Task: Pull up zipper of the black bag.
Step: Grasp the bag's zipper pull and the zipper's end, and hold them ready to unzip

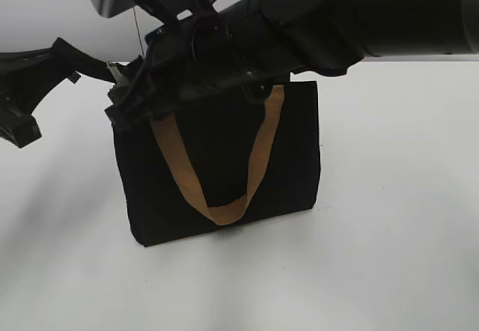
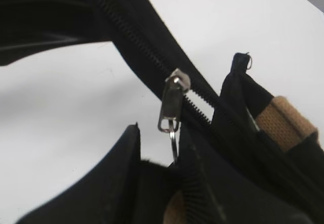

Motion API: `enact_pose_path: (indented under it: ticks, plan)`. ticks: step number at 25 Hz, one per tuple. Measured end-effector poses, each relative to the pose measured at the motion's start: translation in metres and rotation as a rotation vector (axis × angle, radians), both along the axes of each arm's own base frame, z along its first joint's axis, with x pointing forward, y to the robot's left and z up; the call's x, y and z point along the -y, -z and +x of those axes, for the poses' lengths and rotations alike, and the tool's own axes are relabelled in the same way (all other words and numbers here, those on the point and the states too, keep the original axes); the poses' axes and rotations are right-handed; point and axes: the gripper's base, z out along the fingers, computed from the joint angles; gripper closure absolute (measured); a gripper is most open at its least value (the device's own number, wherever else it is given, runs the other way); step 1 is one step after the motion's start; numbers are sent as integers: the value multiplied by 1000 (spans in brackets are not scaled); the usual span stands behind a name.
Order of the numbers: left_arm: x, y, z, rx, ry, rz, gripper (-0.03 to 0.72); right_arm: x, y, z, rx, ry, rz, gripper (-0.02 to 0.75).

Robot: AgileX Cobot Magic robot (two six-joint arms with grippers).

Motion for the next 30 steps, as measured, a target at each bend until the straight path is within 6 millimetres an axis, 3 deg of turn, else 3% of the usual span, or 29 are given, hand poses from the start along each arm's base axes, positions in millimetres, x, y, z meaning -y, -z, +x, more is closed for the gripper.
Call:
enact_pose_path:
  ticks: [9,18,23,30]
  plan:
    - [0,0,0,0,0,0,694,0,-2,2,2,18,10,609]
    - [0,0,0,0,0,0,694,-2,7,4,-13,20,-3,623]
    - [0,0,0,0,-1,-1,694,-2,7,5,-8,24,-3,738]
    - [0,0,0,0,-2,-2,694,0,-4,2,7,20,14,738]
